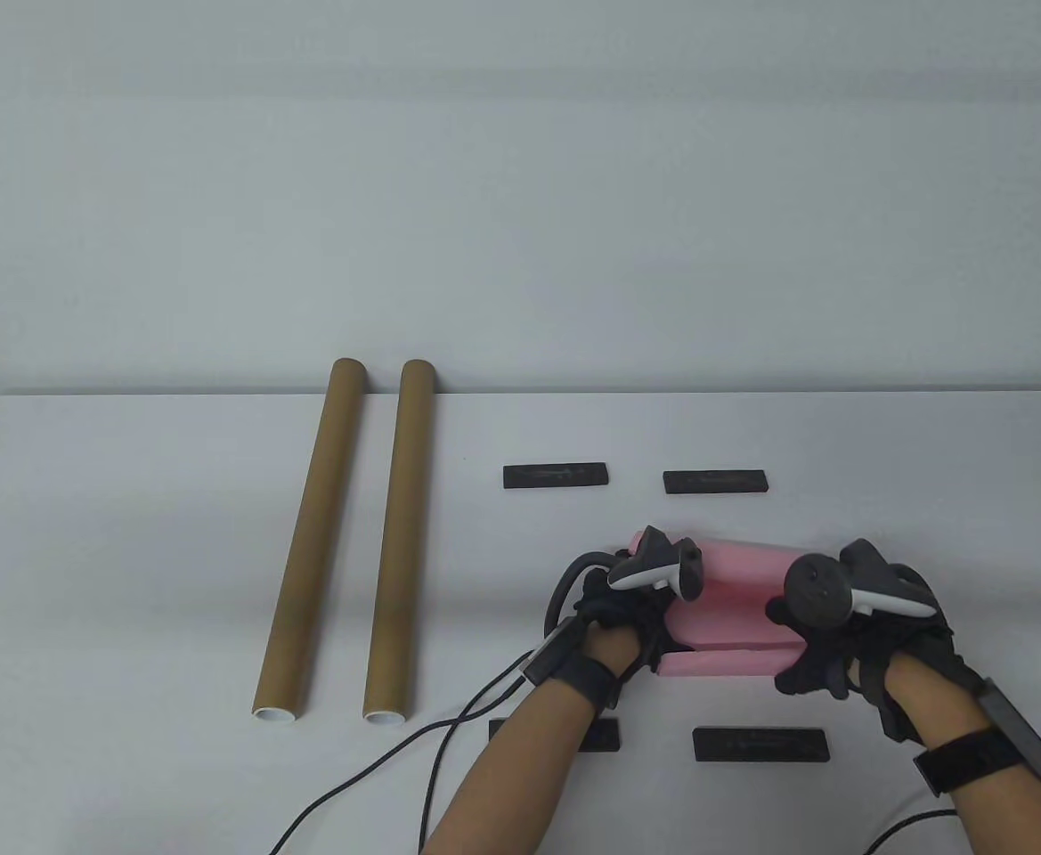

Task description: Roll up papers and store in mailing tubes

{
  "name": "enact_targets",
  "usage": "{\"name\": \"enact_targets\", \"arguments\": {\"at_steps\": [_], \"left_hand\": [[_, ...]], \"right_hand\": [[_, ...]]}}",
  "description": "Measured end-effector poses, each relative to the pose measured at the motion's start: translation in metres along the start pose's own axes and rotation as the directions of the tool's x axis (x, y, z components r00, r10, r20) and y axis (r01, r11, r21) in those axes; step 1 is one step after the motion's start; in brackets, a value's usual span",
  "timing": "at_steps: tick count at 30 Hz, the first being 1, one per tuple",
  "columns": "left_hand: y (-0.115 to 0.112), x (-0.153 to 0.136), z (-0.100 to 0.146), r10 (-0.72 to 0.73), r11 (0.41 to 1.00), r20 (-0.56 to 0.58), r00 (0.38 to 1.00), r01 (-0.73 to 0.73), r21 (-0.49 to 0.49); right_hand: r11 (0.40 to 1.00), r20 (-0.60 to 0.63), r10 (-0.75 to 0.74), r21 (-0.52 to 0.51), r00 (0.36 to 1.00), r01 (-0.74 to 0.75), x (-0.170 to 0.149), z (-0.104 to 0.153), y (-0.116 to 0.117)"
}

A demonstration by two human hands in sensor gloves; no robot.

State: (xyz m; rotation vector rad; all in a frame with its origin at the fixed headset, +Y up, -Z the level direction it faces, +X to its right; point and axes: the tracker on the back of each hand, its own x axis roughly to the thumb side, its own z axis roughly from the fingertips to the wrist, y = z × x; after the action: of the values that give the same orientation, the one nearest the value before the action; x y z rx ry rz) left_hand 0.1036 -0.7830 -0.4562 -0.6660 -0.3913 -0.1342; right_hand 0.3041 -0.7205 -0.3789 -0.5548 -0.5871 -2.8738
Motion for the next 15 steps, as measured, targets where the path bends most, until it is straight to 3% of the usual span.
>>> {"name": "enact_targets", "arguments": {"at_steps": [2, 6, 9, 12, 15], "left_hand": [[0.001, 0.002, 0.001, -0.014, 1.000, -0.003, 1.000, 0.014, 0.003], [0.000, 0.005, 0.008, -0.010, 1.000, -0.007, 1.000, 0.010, 0.015], [0.006, 0.000, 0.018, 0.053, 0.998, 0.002, 0.999, -0.053, 0.029], [0.024, -0.012, 0.044, 0.153, 0.976, 0.044, 0.987, -0.158, 0.150], [0.043, -0.029, 0.077, 0.269, 0.916, 0.147, 0.952, -0.300, 0.267]], "right_hand": [[0.996, -0.042, 0.076, -0.038, 0.996, -0.078, -0.002, 0.003, 0.014], [0.962, -0.046, 0.064, -0.261, 0.997, -0.074, -0.007, 0.010, 0.028], [0.950, -0.031, 0.079, -0.302, 0.996, -0.085, -0.003, 0.022, 0.019], [0.931, -0.032, 0.081, -0.354, 0.996, -0.088, 0.010, 0.039, -0.002], [0.915, -0.047, 0.081, -0.394, 0.996, -0.093, 0.029, 0.047, -0.019]]}}
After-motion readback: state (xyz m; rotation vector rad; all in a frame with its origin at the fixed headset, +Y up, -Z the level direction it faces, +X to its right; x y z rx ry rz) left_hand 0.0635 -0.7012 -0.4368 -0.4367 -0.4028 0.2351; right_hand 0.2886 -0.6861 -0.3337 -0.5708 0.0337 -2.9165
